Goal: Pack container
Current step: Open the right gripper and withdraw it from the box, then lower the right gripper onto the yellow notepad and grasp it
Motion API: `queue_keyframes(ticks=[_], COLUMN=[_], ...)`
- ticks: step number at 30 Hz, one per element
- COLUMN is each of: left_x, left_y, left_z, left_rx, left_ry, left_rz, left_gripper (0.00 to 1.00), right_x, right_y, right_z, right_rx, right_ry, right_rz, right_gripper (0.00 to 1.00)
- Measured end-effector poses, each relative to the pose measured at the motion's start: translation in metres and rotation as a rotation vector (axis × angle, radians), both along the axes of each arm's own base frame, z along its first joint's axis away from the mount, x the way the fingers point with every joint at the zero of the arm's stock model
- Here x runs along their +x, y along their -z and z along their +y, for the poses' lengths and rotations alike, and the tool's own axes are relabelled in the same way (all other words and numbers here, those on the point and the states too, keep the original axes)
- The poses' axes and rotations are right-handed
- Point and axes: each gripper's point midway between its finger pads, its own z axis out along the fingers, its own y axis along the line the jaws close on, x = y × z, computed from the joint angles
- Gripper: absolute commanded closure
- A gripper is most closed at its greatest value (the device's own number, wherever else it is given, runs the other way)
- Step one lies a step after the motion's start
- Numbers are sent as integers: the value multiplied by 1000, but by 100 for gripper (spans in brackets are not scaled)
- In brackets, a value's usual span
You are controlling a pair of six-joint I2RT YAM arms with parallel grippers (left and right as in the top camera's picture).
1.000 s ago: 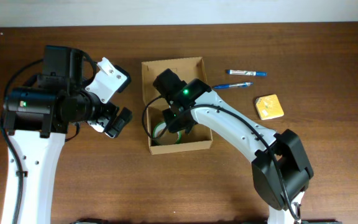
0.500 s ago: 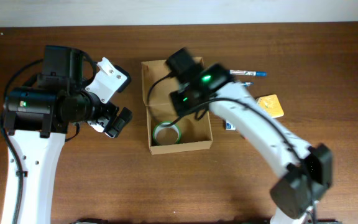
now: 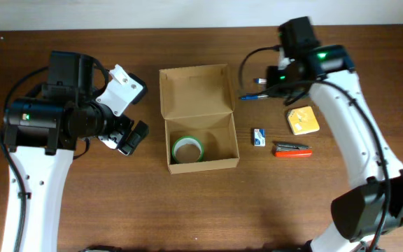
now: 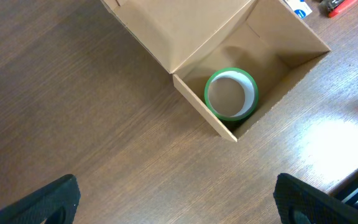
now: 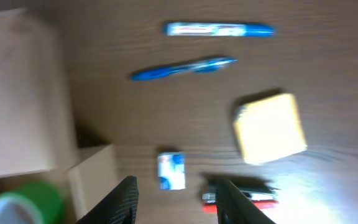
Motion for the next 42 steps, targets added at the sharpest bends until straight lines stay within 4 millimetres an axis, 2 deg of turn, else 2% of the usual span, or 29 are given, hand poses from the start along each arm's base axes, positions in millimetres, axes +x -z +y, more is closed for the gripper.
queue_keyframes(ticks=[2,5,7,13,14,20,27,32,37,42], left_x=[0,0,0,0,0,0,0,0,0,0], left_y=[0,0,0,0,0,0,0,0,0,0], left_z=[0,0,0,0,0,0,0,0,0,0], left_rx=[0,0,0,0,0,0,0,0,0,0], left_ry=[0,0,0,0,0,0,0,0,0,0], left_rz=[0,0,0,0,0,0,0,0,0,0], left_gripper=[0,0,1,0,0,0,0,0,0,0], right_x=[3,4,5,16,16,11,-17,-29,-30,-17], right_y=[0,0,3,31,38,82,124,155,171,176], right_z=[-25,-50,-63,-86,-88,-94,-97,-94,-94,-96], right_rx=[-37,-70,-87,-137,-143,-105,-86,-85,-90,-107], right_ry=[52,90,101,59,49,-59,-183,-230,-242,-239], right_rz=[-4,-3,7,53,66,145,242,260,241,183], right_gripper=[53,53,38,15,1,1,1,1,1,1])
